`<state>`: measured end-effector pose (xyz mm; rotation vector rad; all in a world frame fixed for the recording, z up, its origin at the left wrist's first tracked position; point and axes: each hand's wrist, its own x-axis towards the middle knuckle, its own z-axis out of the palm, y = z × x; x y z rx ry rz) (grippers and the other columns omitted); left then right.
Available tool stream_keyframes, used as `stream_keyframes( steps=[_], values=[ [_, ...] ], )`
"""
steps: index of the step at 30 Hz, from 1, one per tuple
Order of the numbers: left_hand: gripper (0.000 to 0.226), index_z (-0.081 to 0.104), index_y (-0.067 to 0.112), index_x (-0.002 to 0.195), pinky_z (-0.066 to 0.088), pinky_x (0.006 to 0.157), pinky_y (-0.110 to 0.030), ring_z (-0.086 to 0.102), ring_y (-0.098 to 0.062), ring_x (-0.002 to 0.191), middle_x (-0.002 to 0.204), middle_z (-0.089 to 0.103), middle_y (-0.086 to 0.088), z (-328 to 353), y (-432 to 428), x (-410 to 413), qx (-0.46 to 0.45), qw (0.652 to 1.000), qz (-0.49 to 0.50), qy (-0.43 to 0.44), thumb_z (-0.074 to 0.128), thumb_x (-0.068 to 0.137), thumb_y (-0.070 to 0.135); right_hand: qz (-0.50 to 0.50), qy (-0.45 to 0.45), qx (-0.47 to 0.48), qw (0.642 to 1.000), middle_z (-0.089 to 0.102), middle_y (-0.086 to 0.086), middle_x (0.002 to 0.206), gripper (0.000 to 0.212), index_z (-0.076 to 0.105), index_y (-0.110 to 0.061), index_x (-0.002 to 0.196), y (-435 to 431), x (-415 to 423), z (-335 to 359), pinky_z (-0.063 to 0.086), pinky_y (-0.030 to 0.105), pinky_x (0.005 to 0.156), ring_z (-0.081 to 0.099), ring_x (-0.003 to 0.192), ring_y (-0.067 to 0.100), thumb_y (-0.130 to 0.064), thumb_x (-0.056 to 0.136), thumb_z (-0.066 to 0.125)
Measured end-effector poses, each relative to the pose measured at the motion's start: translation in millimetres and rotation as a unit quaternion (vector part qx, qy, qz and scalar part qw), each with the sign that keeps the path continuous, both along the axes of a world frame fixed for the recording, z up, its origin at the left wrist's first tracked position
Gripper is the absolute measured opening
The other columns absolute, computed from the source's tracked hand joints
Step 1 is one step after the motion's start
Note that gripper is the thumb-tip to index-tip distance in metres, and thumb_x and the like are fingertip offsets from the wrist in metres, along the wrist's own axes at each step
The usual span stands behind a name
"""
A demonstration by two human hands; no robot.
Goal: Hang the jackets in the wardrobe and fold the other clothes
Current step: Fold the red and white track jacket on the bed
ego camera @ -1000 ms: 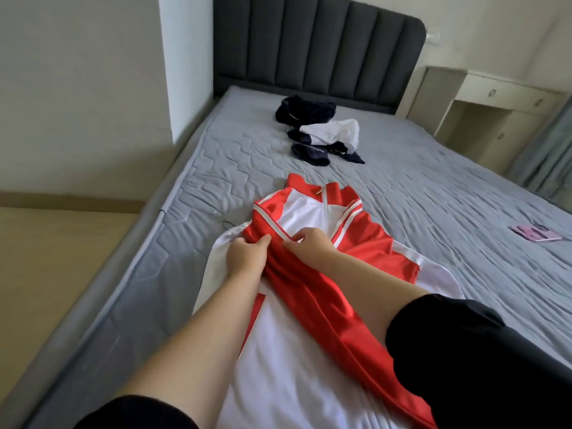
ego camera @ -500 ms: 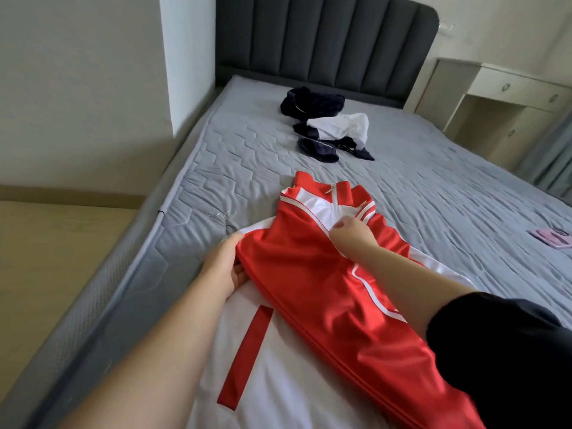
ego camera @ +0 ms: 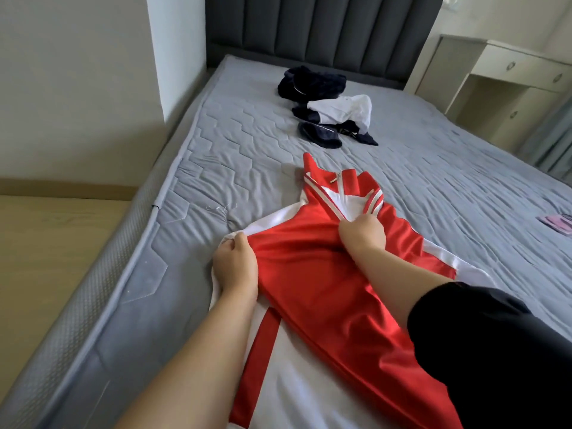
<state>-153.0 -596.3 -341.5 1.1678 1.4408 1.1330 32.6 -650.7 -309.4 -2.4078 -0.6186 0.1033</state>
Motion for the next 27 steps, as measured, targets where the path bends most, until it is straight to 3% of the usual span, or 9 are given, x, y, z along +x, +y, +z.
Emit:
stream_keyframes(
  steps=[5,7,10,13,15,17,21,24,27],
  values=[
    [0.021,0.057,0.009,0.08,0.027,0.064,-0.024,0.049,-0.019,0.08,0.078,0.058,0.001,-3.3,0.9,2.7,-0.01,1.0,0.003,-0.014,0.04,0.09,0.014,0.069,0.045,-0.098,0.992,0.05,0.006,0.079,0.013,0.052,-0.007,0.085,11.9,3.4,4.8,0.038,0.029,0.069,0.05,0.074,0.028,-0.018,0.082,0.046],
    [0.02,0.054,0.01,0.074,0.029,0.066,-0.025,0.049,-0.021,0.077,0.07,0.056,0.004,-4.0,2.0,3.8,-0.015,0.999,0.007,-0.037,0.041,0.089,0.012,0.091,0.05,-0.069,0.992,0.05,0.005,0.075,0.017,0.052,-0.008,0.082,26.7,3.8,11.8,0.037,0.027,0.063,0.05,0.071,0.025,-0.021,0.086,0.041],
    [0.023,0.062,0.001,0.085,0.034,0.071,-0.025,0.05,-0.021,0.083,0.082,0.059,-0.002,-5.9,3.7,6.9,0.002,0.998,0.025,-0.062,0.041,0.091,0.008,0.089,0.035,-0.074,0.993,0.044,0.003,0.064,0.019,0.051,-0.005,0.077,37.3,5.1,16.2,0.029,0.024,0.046,0.049,0.067,0.024,-0.019,0.089,0.044],
    [0.026,0.062,-0.008,0.091,0.035,0.074,-0.027,0.055,-0.028,0.088,0.094,0.064,-0.018,-8.7,5.1,8.4,0.023,0.997,0.05,-0.054,0.04,0.092,0.007,0.04,0.007,-0.062,0.997,0.046,0.004,0.065,0.023,0.054,0.003,0.106,29.4,11.9,14.6,0.026,0.021,0.034,0.05,0.053,0.022,-0.014,0.092,0.046],
    [0.026,0.059,-0.01,0.087,0.034,0.072,-0.03,0.056,-0.035,0.088,0.094,0.064,-0.025,-9.8,5.3,9.0,0.031,0.996,0.061,-0.047,0.04,0.093,0.007,0.048,-0.021,-0.036,0.998,0.054,0.008,0.074,0.025,0.057,0.003,0.105,24.6,12.7,15.6,0.034,0.02,0.044,0.059,0.07,0.03,-0.013,0.094,0.041],
    [0.027,0.057,-0.01,0.085,0.035,0.071,-0.032,0.056,-0.038,0.087,0.092,0.064,-0.028,-10.7,5.5,8.7,0.031,0.997,0.063,-0.036,0.04,0.094,0.009,0.076,-0.051,0.002,0.996,0.058,0.01,0.084,0.026,0.058,0.0,0.096,21.6,7.0,16.9,0.033,0.025,0.06,0.055,0.08,0.028,-0.014,0.094,0.037],
    [0.025,0.061,-0.008,0.097,0.039,0.078,-0.031,0.058,-0.036,0.094,0.098,0.065,-0.025,-10.2,3.5,5.7,0.036,0.998,0.042,-0.011,0.044,0.093,0.009,0.096,-0.059,0.033,0.993,0.047,-0.003,0.062,0.023,0.041,-0.015,0.065,0.1,-6.8,24.2,0.024,0.028,0.049,0.043,0.059,0.016,-0.018,0.087,0.039],
    [0.024,0.061,-0.006,0.105,0.038,0.083,-0.027,0.059,-0.034,0.099,0.104,0.065,-0.023,-6.1,-5.2,0.0,0.057,0.998,0.023,0.008,0.048,0.086,0.001,0.103,-0.056,0.028,0.993,0.048,-0.006,0.057,0.021,0.041,-0.016,0.063,-26.3,-12.1,28.8,0.025,0.029,0.049,0.042,0.055,0.009,-0.018,0.084,0.043],
    [0.035,0.056,-0.006,0.112,0.034,0.093,-0.032,0.054,-0.036,0.11,0.114,0.06,-0.023,-0.4,-24.2,-4.5,0.174,0.978,0.02,0.111,0.056,0.077,-0.003,0.106,-0.068,0.027,0.992,0.049,-0.006,0.061,0.018,0.044,-0.015,0.065,-56.7,-14.0,31.0,0.026,0.03,0.051,0.044,0.056,0.01,-0.018,0.083,0.045]
  ],
)
